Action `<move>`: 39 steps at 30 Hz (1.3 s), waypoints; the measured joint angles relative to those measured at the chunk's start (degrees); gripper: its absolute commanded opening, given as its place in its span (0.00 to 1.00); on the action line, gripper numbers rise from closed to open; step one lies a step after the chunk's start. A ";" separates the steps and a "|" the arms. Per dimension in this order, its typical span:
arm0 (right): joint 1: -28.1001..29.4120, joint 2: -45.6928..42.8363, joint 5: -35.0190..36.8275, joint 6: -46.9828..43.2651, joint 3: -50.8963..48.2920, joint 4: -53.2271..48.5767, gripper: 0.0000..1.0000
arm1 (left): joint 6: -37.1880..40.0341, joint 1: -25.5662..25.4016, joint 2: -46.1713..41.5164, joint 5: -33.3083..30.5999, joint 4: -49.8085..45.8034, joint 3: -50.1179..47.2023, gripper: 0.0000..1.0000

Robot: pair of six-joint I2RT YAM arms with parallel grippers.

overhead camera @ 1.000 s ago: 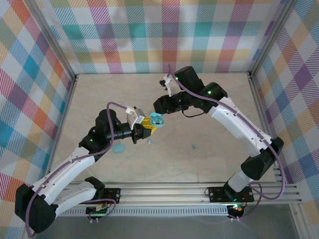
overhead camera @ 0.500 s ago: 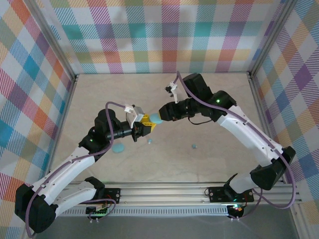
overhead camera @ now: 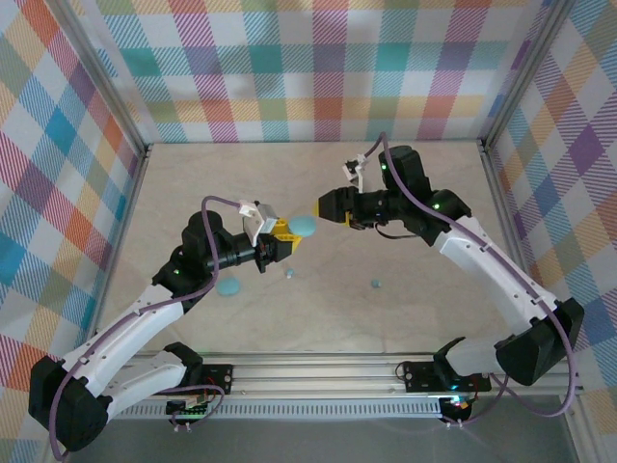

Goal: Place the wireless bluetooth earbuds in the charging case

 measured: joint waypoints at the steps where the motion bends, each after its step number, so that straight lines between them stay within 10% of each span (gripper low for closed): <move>1: 0.00 0.20 -0.83 0.52 -0.15 1.03 0.57 | -0.22 0.00 0.11 0.02 0.15 0.04 0.00; 26: -0.07 4.39 -12.83 9.84 -3.34 10.27 0.51 | -1.53 -0.85 3.76 -0.02 4.61 3.08 0.00; 34: 0.07 4.46 -15.19 14.95 -5.16 16.48 0.28 | -1.49 -1.14 4.04 -0.96 4.48 3.08 0.00; 39: -0.07 4.98 -15.39 16.63 -5.46 18.29 0.18 | -1.70 -1.18 4.07 -2.84 4.50 3.08 0.27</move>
